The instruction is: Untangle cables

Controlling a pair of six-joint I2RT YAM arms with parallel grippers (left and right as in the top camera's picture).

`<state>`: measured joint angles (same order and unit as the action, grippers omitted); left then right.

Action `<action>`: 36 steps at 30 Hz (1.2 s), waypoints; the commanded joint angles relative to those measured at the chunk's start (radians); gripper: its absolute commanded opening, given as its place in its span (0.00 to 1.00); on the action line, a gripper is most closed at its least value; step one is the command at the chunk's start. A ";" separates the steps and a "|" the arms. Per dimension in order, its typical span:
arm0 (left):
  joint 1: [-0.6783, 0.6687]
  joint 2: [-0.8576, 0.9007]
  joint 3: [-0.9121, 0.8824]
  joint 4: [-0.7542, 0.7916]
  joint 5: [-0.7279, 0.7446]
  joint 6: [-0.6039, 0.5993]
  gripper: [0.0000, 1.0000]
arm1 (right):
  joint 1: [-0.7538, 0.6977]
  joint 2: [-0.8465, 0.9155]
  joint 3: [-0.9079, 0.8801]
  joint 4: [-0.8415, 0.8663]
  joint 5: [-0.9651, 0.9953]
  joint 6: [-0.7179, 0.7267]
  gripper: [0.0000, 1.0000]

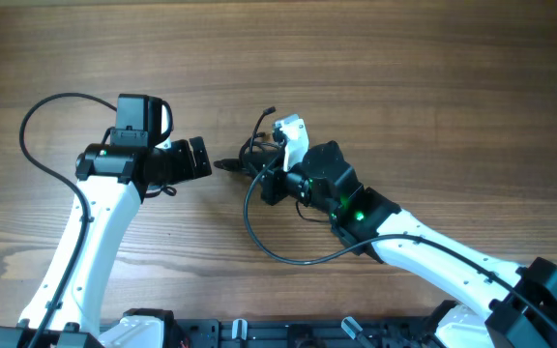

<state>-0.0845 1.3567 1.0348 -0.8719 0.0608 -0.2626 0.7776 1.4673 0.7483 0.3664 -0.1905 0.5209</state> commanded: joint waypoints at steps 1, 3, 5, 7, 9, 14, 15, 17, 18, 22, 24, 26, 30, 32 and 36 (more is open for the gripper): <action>0.003 0.001 0.016 -0.002 0.022 0.024 1.00 | -0.003 -0.024 0.003 -0.029 0.045 -0.027 0.04; 0.003 0.001 0.016 -0.002 0.022 0.024 1.00 | -0.003 -0.024 0.003 -0.071 0.081 -0.026 0.04; 0.003 0.001 0.016 -0.002 0.022 0.024 1.00 | -0.003 -0.024 0.003 -0.124 0.137 -0.022 0.04; 0.003 0.001 0.016 -0.002 0.022 0.024 1.00 | -0.003 -0.024 0.003 -0.161 0.191 -0.015 0.04; 0.003 0.001 0.016 -0.005 0.026 0.024 1.00 | -0.003 -0.025 0.003 -0.199 0.240 0.008 0.04; 0.003 0.001 0.016 -0.026 0.156 0.159 1.00 | -0.003 -0.026 0.003 -0.233 0.251 0.010 0.04; 0.003 0.001 0.016 -0.032 0.209 0.206 1.00 | -0.003 -0.026 0.003 -0.233 0.251 0.010 0.04; 0.003 0.001 0.016 -0.048 0.280 0.280 1.00 | -0.003 -0.026 0.003 -0.232 0.251 0.010 0.04; 0.003 0.002 0.016 -0.055 0.289 0.285 1.00 | -0.003 -0.026 0.003 -0.229 0.251 0.011 0.04; 0.003 0.004 0.016 -0.102 0.329 0.316 1.00 | -0.003 -0.026 0.003 -0.215 0.251 0.014 0.04; -0.003 0.017 0.016 -0.112 0.392 0.399 1.00 | -0.003 -0.026 0.003 -0.200 0.251 0.014 0.04; -0.014 0.020 0.016 -0.095 0.396 0.398 1.00 | -0.003 -0.026 0.003 -0.193 0.251 0.034 0.04; -0.030 0.020 0.016 -0.059 0.395 0.330 1.00 | -0.003 -0.026 0.003 -0.196 0.250 0.040 0.04; -0.030 0.020 0.016 -0.043 0.395 0.227 1.00 | -0.003 -0.026 0.003 -0.195 0.251 0.040 0.04; -0.030 0.022 0.016 -0.025 0.327 -0.128 1.00 | -0.005 -0.026 0.003 -0.195 0.251 0.085 0.04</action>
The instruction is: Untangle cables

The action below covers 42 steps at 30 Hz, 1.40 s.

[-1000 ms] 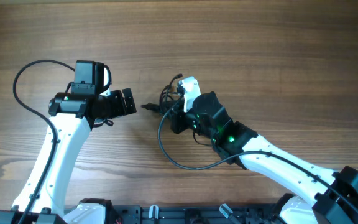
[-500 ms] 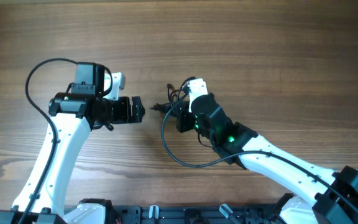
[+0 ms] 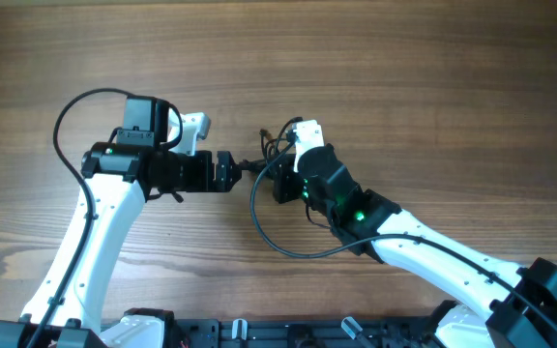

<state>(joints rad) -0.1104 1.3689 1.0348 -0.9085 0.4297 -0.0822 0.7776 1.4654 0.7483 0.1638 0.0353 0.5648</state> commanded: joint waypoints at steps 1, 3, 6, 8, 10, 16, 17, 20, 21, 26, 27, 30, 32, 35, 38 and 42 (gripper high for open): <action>-0.004 0.010 0.016 0.019 -0.042 -0.358 1.00 | -0.006 -0.024 0.003 0.007 0.025 0.041 0.04; -0.004 0.010 0.016 0.045 -0.042 -0.461 1.00 | -0.006 -0.024 0.003 0.007 0.025 0.041 0.04; -0.004 0.010 0.016 0.064 -0.041 -0.644 1.00 | -0.006 -0.024 0.003 0.007 0.025 0.041 0.04; -0.004 0.010 0.016 0.064 -0.098 -0.644 1.00 | -0.006 -0.024 0.003 0.007 0.025 0.041 0.04; -0.004 0.010 0.016 0.067 -0.105 -0.648 1.00 | -0.006 -0.024 0.003 0.007 0.024 0.041 0.04; -0.007 0.032 0.016 -0.002 -0.106 -0.874 1.00 | -0.006 -0.024 0.003 0.012 0.024 0.048 0.04; -0.007 0.039 0.016 -0.005 -0.105 -0.904 1.00 | -0.006 -0.024 0.003 0.013 0.024 0.048 0.04; -0.007 0.072 0.016 -0.003 -0.070 -1.003 1.00 | -0.006 -0.024 0.003 0.016 0.024 0.048 0.04; -0.007 0.087 0.016 0.002 -0.051 -1.023 1.00 | -0.006 -0.024 0.003 0.016 0.024 0.049 0.04; -0.031 0.172 0.016 0.057 -0.010 -1.037 1.00 | -0.006 -0.024 0.003 0.027 0.017 0.048 0.04; -0.032 0.182 0.016 0.068 0.006 -1.038 1.00 | -0.006 -0.024 0.003 0.027 0.017 0.048 0.04; -0.039 0.208 0.016 0.103 0.026 -1.056 1.00 | -0.006 -0.024 0.003 0.027 0.016 0.049 0.04; -0.043 0.219 0.016 0.123 0.026 -1.057 1.00 | -0.006 -0.024 0.003 0.027 0.015 0.049 0.04; -0.059 0.247 0.016 0.146 0.024 -1.077 1.00 | -0.006 -0.024 0.003 0.029 0.009 0.067 0.04; -0.103 0.282 0.016 0.172 0.023 -1.095 1.00 | -0.006 -0.024 0.003 0.034 0.009 0.068 0.04; -0.159 0.310 0.016 0.213 0.023 -1.131 0.99 | -0.006 -0.024 0.003 0.033 0.009 0.067 0.04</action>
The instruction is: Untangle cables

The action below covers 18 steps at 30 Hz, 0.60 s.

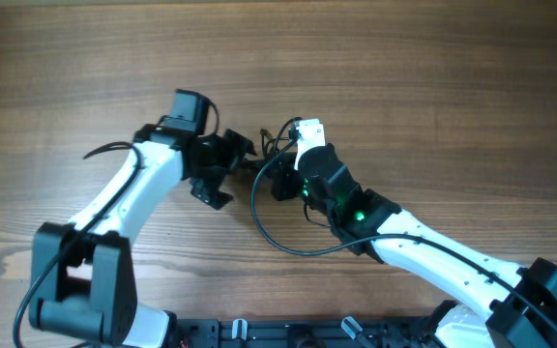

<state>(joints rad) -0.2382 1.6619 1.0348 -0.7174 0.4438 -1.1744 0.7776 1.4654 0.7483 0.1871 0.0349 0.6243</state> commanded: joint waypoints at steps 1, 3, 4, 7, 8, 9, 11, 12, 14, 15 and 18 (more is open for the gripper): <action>-0.035 0.017 0.016 0.027 0.009 -0.039 0.94 | -0.006 -0.024 0.003 0.010 0.009 0.007 0.04; -0.038 0.018 0.016 0.030 0.000 -0.039 0.81 | -0.006 -0.024 0.003 0.010 0.006 0.008 0.04; -0.037 0.018 0.016 0.030 -0.012 -0.039 0.77 | -0.006 -0.024 0.003 0.011 -0.003 0.008 0.04; -0.039 0.020 0.016 0.031 -0.036 -0.048 0.65 | -0.006 -0.024 0.003 0.010 -0.010 0.008 0.04; -0.040 0.021 0.016 0.031 -0.043 -0.065 0.63 | -0.006 -0.024 0.003 0.010 -0.010 0.008 0.04; -0.043 0.023 0.016 0.032 -0.057 -0.079 0.60 | -0.006 -0.024 0.003 0.012 -0.009 0.008 0.04; -0.045 0.023 0.016 0.039 -0.076 -0.109 0.53 | -0.006 -0.024 0.003 0.013 -0.009 0.008 0.04; -0.045 0.023 0.016 0.042 -0.075 -0.118 0.48 | -0.006 -0.024 0.003 0.013 -0.009 0.007 0.05; -0.045 0.023 0.016 0.057 -0.076 -0.118 0.43 | -0.006 -0.024 0.003 0.012 -0.009 0.007 0.04; -0.045 0.023 0.016 0.061 -0.076 -0.122 0.41 | -0.006 -0.024 0.003 0.013 -0.010 0.008 0.04; -0.046 0.023 0.016 0.070 -0.109 -0.125 0.33 | -0.006 -0.024 0.003 0.013 -0.014 0.008 0.05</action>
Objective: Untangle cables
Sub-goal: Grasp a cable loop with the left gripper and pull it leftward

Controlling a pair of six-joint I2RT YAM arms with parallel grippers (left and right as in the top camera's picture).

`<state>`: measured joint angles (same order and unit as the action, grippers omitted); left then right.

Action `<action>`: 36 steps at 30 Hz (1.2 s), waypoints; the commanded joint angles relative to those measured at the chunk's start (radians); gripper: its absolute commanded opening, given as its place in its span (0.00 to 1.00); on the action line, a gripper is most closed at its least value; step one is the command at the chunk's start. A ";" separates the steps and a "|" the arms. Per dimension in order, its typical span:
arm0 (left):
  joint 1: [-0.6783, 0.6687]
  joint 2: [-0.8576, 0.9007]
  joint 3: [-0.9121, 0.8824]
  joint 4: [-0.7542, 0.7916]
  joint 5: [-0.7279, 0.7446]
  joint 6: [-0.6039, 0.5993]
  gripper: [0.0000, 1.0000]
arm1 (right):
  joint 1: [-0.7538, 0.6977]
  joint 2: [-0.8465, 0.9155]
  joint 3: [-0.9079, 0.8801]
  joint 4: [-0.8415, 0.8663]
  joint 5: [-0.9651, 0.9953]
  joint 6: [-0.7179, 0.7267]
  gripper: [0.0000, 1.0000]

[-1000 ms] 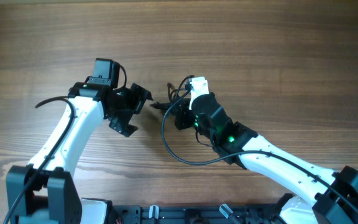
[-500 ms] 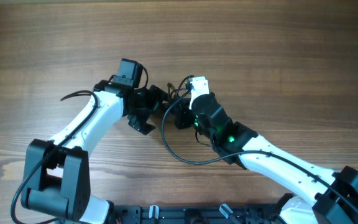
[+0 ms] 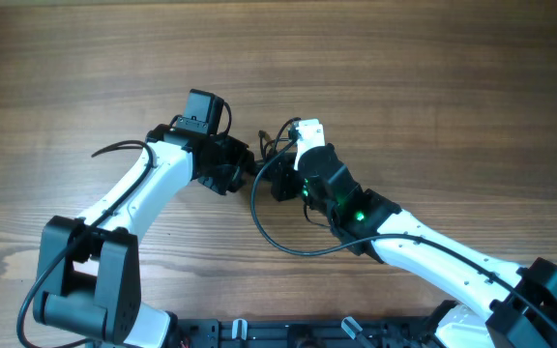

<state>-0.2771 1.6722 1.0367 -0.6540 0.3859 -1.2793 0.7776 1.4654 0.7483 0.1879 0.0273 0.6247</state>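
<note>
A tangle of thin black cables point(image 3: 271, 145) lies at the table's middle, with one long loop point(image 3: 277, 242) sagging toward the front. My right gripper point(image 3: 277, 180) comes in from the right and is shut on the tangle; its white wrist camera point(image 3: 307, 130) sits just above it. My left gripper point(image 3: 244, 166) reaches in from the left, its wrist turned, and its jaws look shut on the cable end sticking out of the tangle's left side. The two grippers nearly touch, and the exact grip points are hidden under them.
Wooden table point(image 3: 433, 77) all around. The left arm's own black cable point(image 3: 114, 148) arcs out to the left of its forearm. The arm bases and a dark rail point(image 3: 259, 333) line the front edge.
The left wrist has rolled further and its splayed lower finger no longer shows; the gripper sits tight against the tangle's left end. The right gripper and the tangle have not moved.
First the right gripper held the tangle with a black end poking left, the left gripper standing apart. Then the left gripper had reached that end. Later its arm had swung in and its wrist turned, fingers spread; now it is shut at the end.
</note>
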 commanded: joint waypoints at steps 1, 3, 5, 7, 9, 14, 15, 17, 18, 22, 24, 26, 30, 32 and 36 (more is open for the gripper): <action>-0.007 0.013 0.014 0.010 -0.069 -0.020 0.32 | -0.006 -0.024 0.003 0.012 -0.018 0.007 0.04; -0.007 0.013 0.014 0.016 -0.116 -0.041 0.26 | -0.006 -0.024 0.003 0.010 -0.045 0.006 0.04; -0.007 0.013 0.014 0.019 -0.137 -0.042 0.13 | -0.006 -0.024 0.003 0.009 -0.051 0.007 0.04; -0.007 0.013 0.014 0.019 -0.145 -0.042 0.04 | -0.006 -0.024 0.003 0.010 -0.051 0.008 0.04; -0.006 0.013 0.014 0.023 -0.156 -0.042 0.04 | -0.006 -0.024 0.003 0.010 -0.056 0.008 0.04; 0.064 0.002 0.015 0.015 -0.154 -0.069 0.04 | -0.006 -0.024 0.003 0.009 -0.119 0.005 0.04; 0.094 -0.007 0.015 0.015 -0.146 -0.069 0.04 | -0.006 -0.024 0.003 0.008 -0.131 0.004 0.04; 0.162 -0.032 0.015 0.009 -0.123 -0.068 0.04 | -0.006 -0.024 0.003 0.001 -0.134 0.005 0.04; 0.214 -0.053 0.015 0.007 -0.102 -0.068 0.04 | -0.006 -0.024 0.003 -0.011 -0.134 0.005 0.04; 0.358 -0.119 0.015 0.008 0.005 -0.050 0.04 | -0.006 -0.024 0.003 -0.053 -0.133 0.004 0.04; 0.419 -0.157 0.015 0.012 0.096 0.001 0.04 | -0.006 -0.024 0.003 -0.063 -0.132 0.003 0.04; 0.441 -0.182 0.015 0.012 0.158 0.050 0.04 | -0.006 -0.024 0.003 -0.067 -0.120 0.004 0.04; 0.444 -0.217 0.015 0.012 0.278 0.148 0.04 | -0.006 -0.024 0.002 -0.092 -0.075 0.004 0.07; 0.444 -0.225 0.015 0.012 0.341 0.201 0.04 | -0.006 -0.024 0.002 -0.103 -0.058 0.004 0.20; 0.444 -0.229 0.015 0.008 0.420 0.362 0.04 | -0.007 -0.024 0.002 -0.130 0.021 0.004 0.34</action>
<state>0.1631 1.4708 1.0409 -0.6468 0.6758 -1.0859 0.7776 1.4651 0.7483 0.0700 -0.0395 0.6277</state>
